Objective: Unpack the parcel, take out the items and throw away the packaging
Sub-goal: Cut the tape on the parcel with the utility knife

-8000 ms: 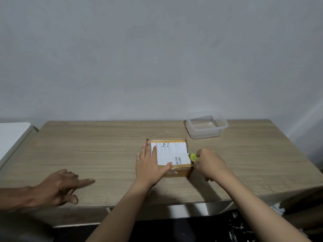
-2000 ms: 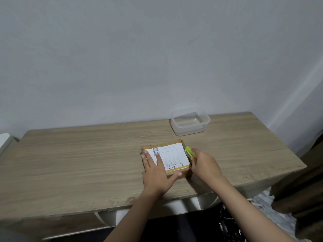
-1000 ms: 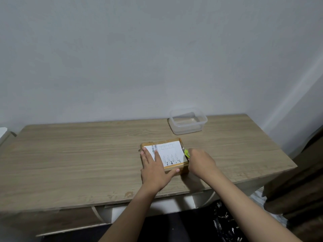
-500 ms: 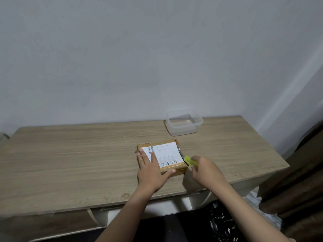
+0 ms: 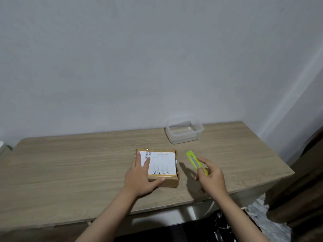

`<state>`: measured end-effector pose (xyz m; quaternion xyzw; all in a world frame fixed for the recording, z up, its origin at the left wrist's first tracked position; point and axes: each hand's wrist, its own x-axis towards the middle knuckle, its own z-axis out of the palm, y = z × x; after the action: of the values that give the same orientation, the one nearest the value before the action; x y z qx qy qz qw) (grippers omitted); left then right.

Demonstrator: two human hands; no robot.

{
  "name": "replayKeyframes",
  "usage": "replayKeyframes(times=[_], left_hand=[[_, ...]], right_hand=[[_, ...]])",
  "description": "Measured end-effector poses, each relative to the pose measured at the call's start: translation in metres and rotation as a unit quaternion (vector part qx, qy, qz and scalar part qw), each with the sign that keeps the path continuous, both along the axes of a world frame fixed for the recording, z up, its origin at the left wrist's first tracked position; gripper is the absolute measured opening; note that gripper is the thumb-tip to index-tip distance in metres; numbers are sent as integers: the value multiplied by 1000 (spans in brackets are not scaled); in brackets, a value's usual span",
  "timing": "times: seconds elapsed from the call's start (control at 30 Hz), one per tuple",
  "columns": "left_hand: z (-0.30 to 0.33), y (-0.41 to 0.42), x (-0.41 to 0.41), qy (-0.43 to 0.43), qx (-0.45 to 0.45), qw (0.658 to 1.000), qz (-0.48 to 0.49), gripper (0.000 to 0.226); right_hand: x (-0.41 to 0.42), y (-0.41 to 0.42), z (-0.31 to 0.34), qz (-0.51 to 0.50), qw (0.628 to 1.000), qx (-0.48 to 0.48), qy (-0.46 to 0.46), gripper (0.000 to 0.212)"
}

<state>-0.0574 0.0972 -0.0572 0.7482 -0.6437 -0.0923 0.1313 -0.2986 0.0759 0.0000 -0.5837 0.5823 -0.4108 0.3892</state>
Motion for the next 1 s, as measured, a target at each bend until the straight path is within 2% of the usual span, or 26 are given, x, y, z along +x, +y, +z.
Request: replayKeyframes(times=[0.13,0.2,0.3,0.4,0.47,0.53,0.63,0.7,0.87,1.0], left_hand=[[3,-7,22,-13,25,999,-32,123],[6,-9,28,-30,44,998,-24,117],[11,-8,30,-31,67,997,26,98],[15,-3,13,36,73,991,106,78],[18,0,-13,76,45,982,168,73],[20,1,-41,115,19,968,223,84],[18,-3,-64,201,32,939,276,122],[13,-6,-68,223,37,931,286,132],[3,-2,-51,203,11,952,229,127],[1,8,-5,226,60,971,49,129]], right_hand=[[1,1,-1,41,998,2,-46,50],[1,0,-3,63,997,4,-54,52],[4,-3,-9,84,994,17,-73,54],[12,-5,-13,92,991,38,-89,53],[20,-4,-15,97,990,46,-90,51],[26,-4,-16,93,991,42,-82,50],[32,-5,-14,85,993,36,-78,48],[32,-6,-14,80,993,36,-80,49],[27,-8,-16,67,994,39,-72,50],[27,-10,-20,39,995,64,-71,46]])
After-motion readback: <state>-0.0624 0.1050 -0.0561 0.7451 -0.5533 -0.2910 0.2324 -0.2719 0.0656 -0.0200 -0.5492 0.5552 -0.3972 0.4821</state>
